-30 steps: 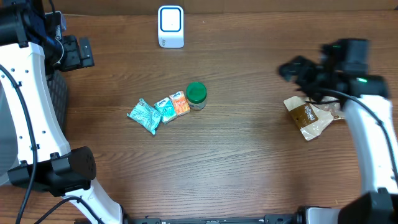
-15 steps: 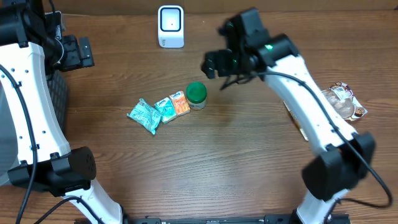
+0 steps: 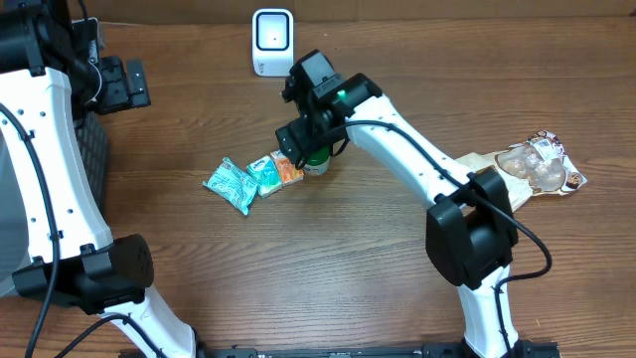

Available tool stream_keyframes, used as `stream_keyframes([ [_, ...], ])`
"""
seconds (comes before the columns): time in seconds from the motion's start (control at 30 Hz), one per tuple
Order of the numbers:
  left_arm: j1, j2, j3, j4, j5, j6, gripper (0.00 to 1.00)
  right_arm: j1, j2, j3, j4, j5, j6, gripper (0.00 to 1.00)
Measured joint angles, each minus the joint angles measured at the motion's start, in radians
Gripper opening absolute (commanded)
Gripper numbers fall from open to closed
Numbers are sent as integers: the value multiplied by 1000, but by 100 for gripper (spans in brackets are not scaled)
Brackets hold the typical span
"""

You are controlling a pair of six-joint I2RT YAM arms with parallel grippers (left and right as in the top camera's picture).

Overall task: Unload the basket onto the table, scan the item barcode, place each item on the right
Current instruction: 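Release the bag and swing the right gripper toward the green-lidded jar, then lower the right gripper over the green-lidded jar and align with it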

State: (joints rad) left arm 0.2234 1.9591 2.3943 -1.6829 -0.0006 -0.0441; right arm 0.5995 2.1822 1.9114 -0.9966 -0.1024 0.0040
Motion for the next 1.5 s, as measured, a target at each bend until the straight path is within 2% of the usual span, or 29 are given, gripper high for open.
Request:
stream_keyframes([
  [0.27,0,0,0,0,0,0,100,-2,66,0,-56,6,-3,85],
  [0.37,0,0,0,0,0,0,100,-2,71,0,-72,11,-1,69],
  [0.43,0,0,0,0,0,0,99,-4,71,0,-77,14,-2,63],
  [0.63,0,0,0,0,0,0,100,-20,71,6,-90,14,-5,58],
  [0.9,0,0,0,0,0,0,100,-57,66,8,-130,14,-42,58],
  [1.2,0,0,0,0,0,0,100,-65,59,8,-236,29,-443,66],
  [1.5,0,0,0,0,0,0,100,-63,59,8,-246,13,-928,66],
])
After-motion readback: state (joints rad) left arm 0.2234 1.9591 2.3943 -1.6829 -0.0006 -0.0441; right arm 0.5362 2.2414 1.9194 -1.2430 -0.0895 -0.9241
